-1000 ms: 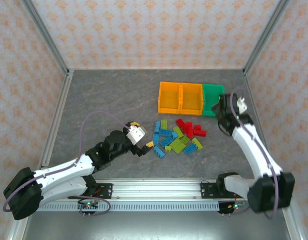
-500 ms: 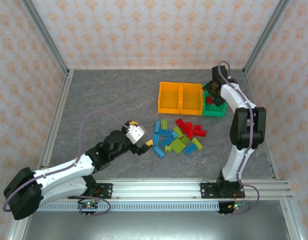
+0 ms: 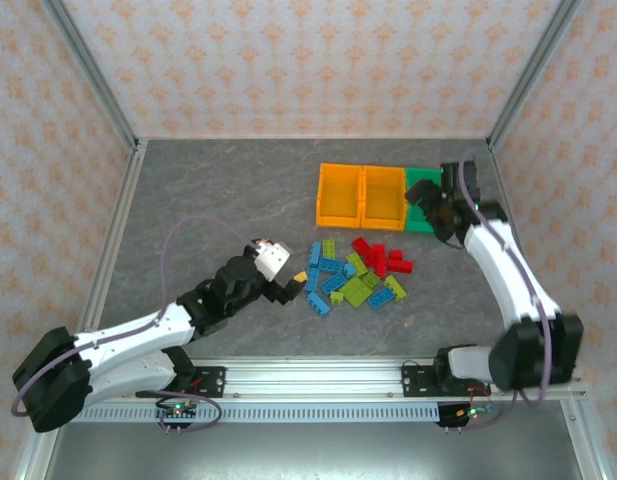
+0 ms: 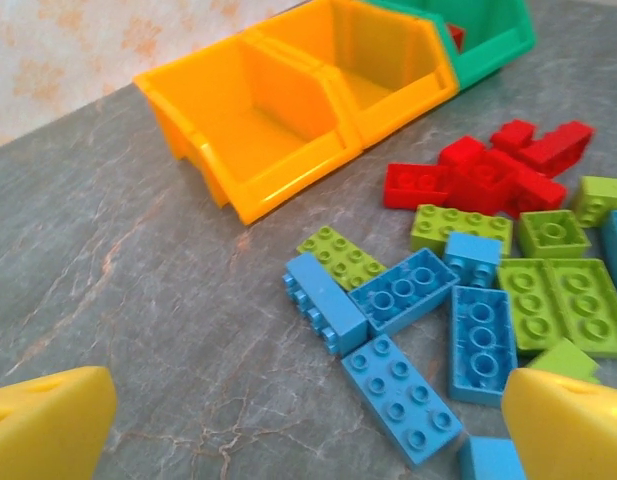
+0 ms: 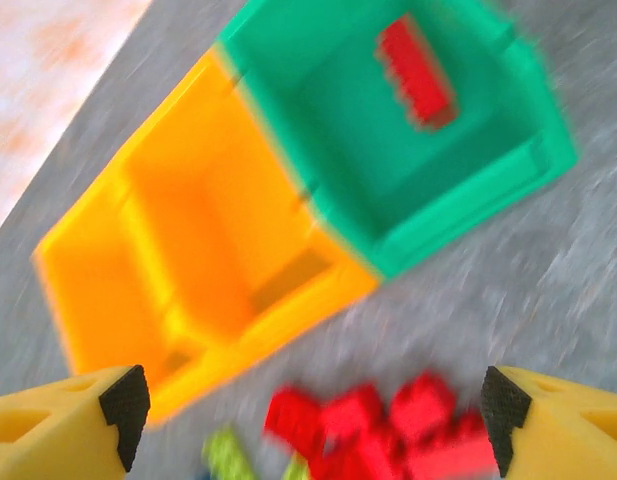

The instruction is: Sort the legos into containers by color

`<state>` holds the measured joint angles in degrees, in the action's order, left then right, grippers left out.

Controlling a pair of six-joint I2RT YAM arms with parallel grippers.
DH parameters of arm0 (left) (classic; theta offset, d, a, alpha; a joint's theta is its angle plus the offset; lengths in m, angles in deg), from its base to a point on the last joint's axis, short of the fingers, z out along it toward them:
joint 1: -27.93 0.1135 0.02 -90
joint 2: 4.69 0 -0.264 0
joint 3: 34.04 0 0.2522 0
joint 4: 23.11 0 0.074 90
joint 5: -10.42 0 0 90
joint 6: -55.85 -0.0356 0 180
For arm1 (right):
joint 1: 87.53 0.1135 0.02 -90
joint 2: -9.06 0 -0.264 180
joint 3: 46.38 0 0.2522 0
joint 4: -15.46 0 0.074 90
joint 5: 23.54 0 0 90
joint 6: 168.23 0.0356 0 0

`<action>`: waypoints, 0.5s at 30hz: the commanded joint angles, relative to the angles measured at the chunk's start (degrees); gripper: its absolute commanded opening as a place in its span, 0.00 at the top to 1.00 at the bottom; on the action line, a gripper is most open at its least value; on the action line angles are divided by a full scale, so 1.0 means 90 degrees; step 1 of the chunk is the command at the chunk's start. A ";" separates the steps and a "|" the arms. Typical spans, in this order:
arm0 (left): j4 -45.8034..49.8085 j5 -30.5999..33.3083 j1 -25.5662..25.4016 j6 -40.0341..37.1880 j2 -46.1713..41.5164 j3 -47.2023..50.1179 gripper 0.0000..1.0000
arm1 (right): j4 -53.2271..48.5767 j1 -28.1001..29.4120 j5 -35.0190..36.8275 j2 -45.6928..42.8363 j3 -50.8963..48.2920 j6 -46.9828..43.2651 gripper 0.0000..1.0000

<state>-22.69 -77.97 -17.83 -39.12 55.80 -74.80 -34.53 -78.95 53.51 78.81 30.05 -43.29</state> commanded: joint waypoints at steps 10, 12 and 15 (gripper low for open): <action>0.2992 0.0526 0.0125 0.3916 0.3054 -0.3372 0.12 | -0.1404 0.2441 -0.0695 -0.1766 -0.0866 -0.0755 0.14; 0.3382 0.0456 0.0222 0.4271 0.3559 -0.3896 0.15 | -0.1402 0.2475 -0.0626 -0.1844 -0.0936 -0.0787 0.13; 0.3814 0.0272 0.0326 0.4304 0.4271 -0.4602 0.18 | -0.1431 0.2482 -0.0483 -0.1890 -0.0958 -0.0879 0.13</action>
<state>2.51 -74.87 -15.82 -5.90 90.77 -111.92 -45.45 -56.92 47.45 63.21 21.75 -49.63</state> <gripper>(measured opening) 0.828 0.870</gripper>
